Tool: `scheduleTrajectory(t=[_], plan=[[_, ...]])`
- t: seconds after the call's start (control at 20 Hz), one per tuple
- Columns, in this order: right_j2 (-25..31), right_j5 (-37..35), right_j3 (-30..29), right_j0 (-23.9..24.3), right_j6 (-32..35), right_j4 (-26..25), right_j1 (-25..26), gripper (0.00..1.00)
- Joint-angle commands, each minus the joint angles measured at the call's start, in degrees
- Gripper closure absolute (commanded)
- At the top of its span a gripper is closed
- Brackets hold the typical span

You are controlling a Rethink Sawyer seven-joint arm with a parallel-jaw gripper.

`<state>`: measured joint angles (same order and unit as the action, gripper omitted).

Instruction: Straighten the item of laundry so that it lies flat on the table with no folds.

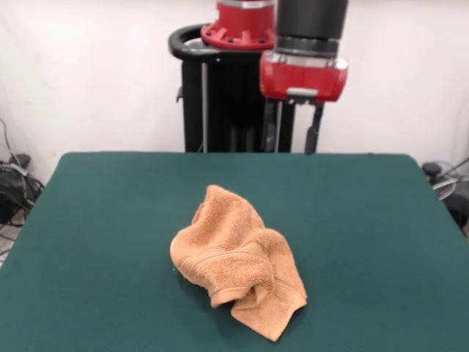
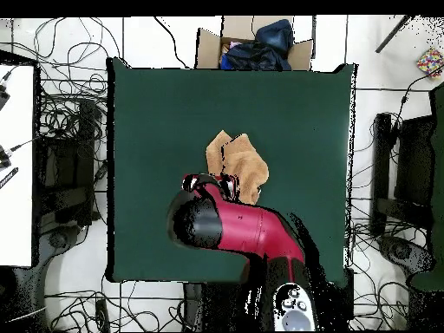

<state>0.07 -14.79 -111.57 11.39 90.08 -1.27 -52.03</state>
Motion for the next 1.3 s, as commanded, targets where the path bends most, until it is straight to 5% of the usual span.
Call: scheduleTrajectory(t=[0.05, 0.5, 1.3], plan=[[3.9, 1.1, 5.5, 3.0, 2.8, -3.9, 8.4, 0.00], [2.4, 9.0, 6.5, 2.4, 7.6, -5.3, 16.4, 0.00], [-11.1, 4.0, 7.2, -6.6, 7.9, -4.6, 13.2, 0.00]])
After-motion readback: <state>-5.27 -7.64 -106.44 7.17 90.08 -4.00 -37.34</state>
